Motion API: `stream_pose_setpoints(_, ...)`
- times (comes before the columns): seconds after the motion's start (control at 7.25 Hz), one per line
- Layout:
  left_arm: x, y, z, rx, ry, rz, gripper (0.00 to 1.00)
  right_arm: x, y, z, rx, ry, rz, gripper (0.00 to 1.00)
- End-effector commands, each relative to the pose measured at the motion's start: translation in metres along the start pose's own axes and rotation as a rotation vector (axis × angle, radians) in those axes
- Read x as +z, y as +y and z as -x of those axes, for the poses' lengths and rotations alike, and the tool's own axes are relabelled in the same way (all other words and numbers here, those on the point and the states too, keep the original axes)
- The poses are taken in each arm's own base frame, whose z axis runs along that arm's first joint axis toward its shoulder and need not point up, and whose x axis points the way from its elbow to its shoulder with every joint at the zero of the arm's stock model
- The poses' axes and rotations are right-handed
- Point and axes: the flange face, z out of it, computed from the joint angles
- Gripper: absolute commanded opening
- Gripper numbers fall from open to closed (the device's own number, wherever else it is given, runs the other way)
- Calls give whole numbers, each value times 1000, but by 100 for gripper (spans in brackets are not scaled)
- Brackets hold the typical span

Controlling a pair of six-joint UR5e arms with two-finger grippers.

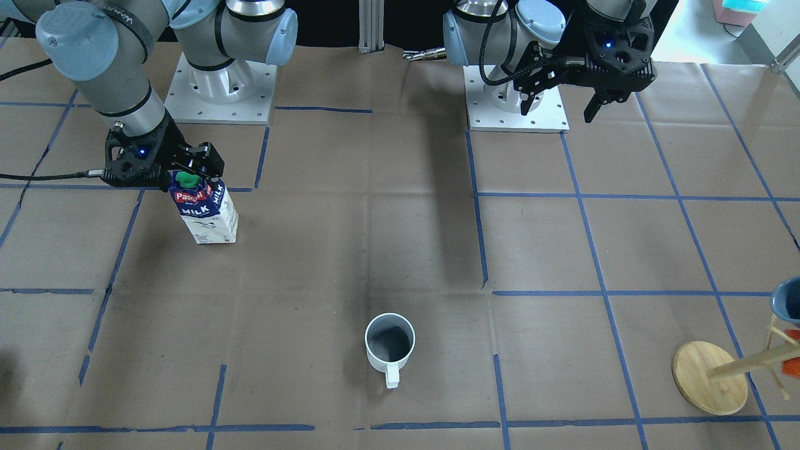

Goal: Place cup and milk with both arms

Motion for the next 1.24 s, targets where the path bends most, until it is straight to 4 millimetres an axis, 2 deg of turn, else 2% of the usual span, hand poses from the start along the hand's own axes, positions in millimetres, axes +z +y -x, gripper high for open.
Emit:
stream_pose_setpoints(0.0,-5,-1,0,3,-4,11,100,5,-2,-1,0,-3,16,51)
stream_pose_setpoints(0.14,-6,0,3,3,-38,13,100,6,-3,-1,0,-4,18,47)
stream_pose_setpoints(0.41,-12,1,3,3,-35,33,100,-6,-8,-1,-2,3,-13,48)
stream_pose_setpoints(0.55,-16,3,3,3,-31,56,100,-31,-19,-2,-1,11,-50,50)
stream_pose_setpoints(0.69,-16,3,3,2,-30,59,100,-65,-31,1,-3,7,-36,51)
stream_pose_setpoints(0.83,-16,3,3,2,-30,60,100,-93,-48,0,-1,2,-12,51)
stream_pose_setpoints(0.97,-16,4,3,2,-30,62,100,-110,-75,0,-7,-1,8,51)
stream_pose_setpoints(1.1,-16,4,3,2,-28,62,100,-117,-104,18,-39,7,18,51)
